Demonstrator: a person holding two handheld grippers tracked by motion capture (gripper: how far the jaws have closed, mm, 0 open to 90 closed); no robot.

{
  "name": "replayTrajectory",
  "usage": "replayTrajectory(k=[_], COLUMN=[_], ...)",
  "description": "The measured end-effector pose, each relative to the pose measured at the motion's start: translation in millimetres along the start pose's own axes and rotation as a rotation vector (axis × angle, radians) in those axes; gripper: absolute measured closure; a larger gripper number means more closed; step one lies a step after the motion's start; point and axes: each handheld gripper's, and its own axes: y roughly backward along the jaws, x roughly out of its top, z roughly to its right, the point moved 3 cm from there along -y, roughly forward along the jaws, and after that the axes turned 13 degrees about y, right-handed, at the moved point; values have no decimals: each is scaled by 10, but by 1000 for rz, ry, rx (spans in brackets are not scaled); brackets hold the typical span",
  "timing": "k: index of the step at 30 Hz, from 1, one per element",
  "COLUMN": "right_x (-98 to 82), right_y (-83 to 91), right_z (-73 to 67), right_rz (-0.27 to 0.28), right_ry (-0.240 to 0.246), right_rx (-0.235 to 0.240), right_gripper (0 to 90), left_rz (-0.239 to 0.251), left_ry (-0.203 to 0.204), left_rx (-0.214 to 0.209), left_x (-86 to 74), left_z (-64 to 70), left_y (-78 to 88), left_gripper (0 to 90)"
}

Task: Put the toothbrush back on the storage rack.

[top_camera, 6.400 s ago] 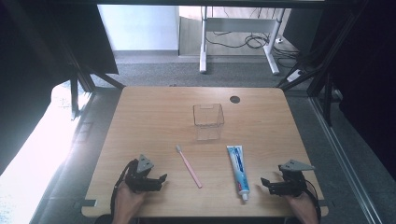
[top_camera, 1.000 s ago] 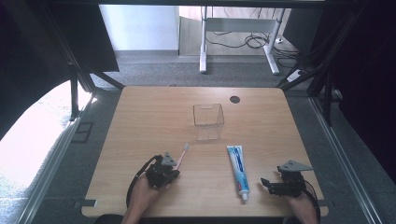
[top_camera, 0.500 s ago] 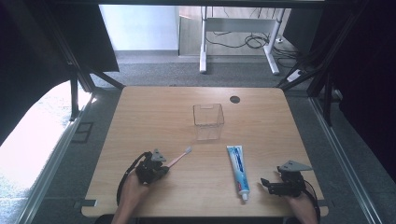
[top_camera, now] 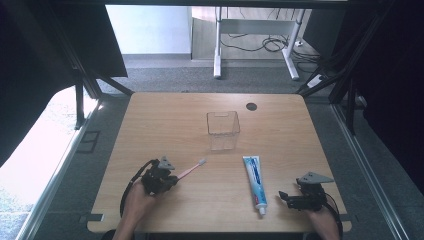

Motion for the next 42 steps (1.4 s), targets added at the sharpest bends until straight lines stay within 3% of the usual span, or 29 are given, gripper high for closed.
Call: replayTrajectory(k=[6,12,18,27,32,42], right_x=[1,0,0,0,1,4], right_y=[-4,-7,-7,-4,-3,7], right_z=[-5,-7,-8,-4,-5,1], right_rz=[-1,-2,-3,0,1,7], right_ry=[0,1,2,1,2,0], right_rx=[4,8,10,8,8,4], right_gripper=[130,130,131,130,130,130], left_rz=[-66,-142,-202,-276,-341,-388], left_ry=[-11,-66,-88,-94,-118,-98], left_rx=[28,56,58,50,69,81], left_x=[102,252,364,479,548,589], left_z=[-46,-36,-2,32,32,53], left_y=[-4,-57,-127,-232,-311,-390], left_gripper=[792,756,733,705,697,743])
